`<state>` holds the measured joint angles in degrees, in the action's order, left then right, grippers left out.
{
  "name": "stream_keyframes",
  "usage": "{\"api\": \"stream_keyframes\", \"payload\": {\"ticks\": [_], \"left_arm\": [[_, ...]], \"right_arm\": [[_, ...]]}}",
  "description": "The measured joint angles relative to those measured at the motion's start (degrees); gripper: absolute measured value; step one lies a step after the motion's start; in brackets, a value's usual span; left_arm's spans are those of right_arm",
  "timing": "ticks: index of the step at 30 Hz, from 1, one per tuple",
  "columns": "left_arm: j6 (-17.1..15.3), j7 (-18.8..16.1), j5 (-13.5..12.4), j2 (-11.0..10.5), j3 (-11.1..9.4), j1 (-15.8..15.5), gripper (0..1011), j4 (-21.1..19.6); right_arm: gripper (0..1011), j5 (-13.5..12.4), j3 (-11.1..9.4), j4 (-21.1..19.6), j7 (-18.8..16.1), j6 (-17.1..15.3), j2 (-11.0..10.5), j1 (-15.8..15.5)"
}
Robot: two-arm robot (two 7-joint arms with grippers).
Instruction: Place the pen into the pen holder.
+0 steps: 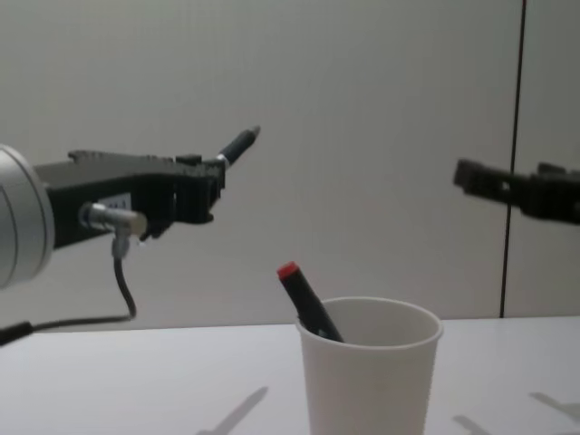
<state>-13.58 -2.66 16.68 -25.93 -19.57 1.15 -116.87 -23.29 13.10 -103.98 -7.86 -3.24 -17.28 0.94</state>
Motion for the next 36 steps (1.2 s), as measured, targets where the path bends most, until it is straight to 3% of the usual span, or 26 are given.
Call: {"api": "stream_keyframes", "payload": {"ticks": [11, 16, 26, 36], "left_arm": [[0.8, -0.2, -0.8, 0.6, -0.6, 0.7, 136, 0.4], [2.1, 1.3, -0.3, 0.5, -0.1, 0.6, 136, 0.4], [6.6, 4.8, 0.9, 0.3, 0.7, 0.2, 136, 0.6], [9.1, 6.9, 1.7, 0.4, 1.2, -0.2, 136, 0.6]], "right_arm": [[1001, -7.8, 0.0, -2.5, -3.7, -1.8, 1.7, 1.7], [1001, -10.6, 0.0, -2.8, -4.9, -1.9, 2.1, 1.7], [1001, -12.1, 1.0, -1.5, -5.1, 0.3, 3.1, 0.3], [1001, -16.1, 2.5, 0.4, -7.0, 2.6, 5.0, -0.8]]}}
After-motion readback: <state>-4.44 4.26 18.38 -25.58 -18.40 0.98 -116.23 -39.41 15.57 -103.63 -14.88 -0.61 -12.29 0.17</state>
